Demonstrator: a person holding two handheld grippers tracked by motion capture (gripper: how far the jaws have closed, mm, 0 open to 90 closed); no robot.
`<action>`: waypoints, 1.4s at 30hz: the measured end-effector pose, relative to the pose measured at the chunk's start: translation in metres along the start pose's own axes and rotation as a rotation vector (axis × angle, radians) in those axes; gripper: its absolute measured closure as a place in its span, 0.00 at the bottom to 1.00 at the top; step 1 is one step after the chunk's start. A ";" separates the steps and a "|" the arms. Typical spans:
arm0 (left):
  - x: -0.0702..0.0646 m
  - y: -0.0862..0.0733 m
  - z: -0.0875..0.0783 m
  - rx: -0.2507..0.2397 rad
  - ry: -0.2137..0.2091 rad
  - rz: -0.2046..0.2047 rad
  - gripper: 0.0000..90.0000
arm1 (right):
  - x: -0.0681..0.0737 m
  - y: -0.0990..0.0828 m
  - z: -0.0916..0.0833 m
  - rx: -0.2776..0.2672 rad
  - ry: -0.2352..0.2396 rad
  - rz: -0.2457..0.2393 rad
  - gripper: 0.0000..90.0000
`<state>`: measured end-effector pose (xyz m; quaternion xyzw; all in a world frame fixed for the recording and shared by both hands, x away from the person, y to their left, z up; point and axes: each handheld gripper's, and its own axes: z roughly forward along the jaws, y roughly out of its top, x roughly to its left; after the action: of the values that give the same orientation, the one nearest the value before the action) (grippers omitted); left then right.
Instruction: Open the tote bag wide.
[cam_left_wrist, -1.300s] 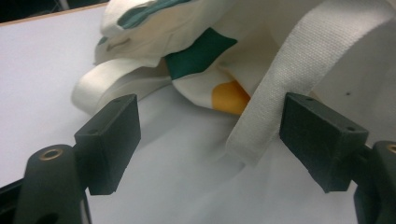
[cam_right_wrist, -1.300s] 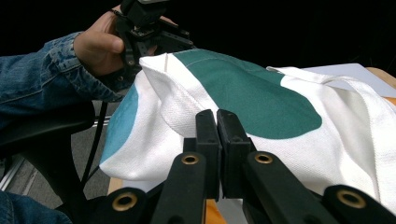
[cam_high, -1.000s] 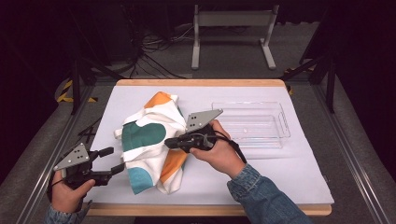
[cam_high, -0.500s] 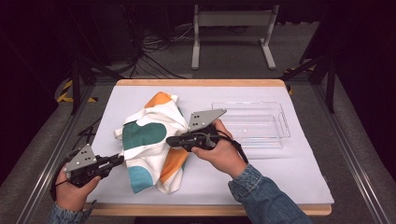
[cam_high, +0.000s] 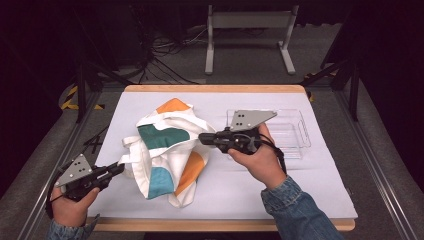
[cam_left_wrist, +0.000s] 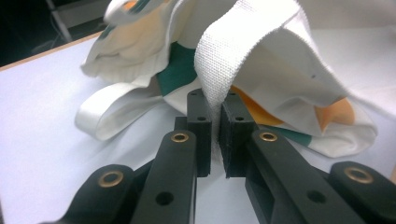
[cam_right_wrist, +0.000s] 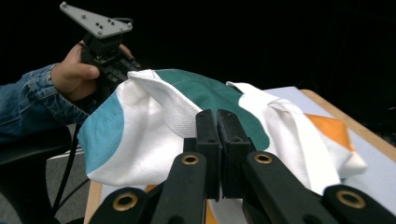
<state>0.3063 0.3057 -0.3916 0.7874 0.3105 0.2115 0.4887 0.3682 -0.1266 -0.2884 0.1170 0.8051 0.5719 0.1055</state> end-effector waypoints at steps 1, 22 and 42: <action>0.001 -0.001 -0.001 -0.001 0.006 -0.004 0.94 | -0.001 0.000 -0.005 -0.006 -0.009 0.002 0.98; 0.007 -0.006 -0.008 -0.003 0.042 -0.040 0.94 | -0.014 -0.072 -0.069 0.029 -0.175 0.160 0.98; 0.006 -0.006 -0.008 -0.010 0.037 -0.041 0.94 | -0.006 -0.141 -0.058 0.217 -0.132 0.334 0.98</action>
<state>0.3039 0.3176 -0.3935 0.7744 0.3347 0.2174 0.4909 0.3464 -0.2254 -0.4029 0.2966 0.8226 0.4826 0.0488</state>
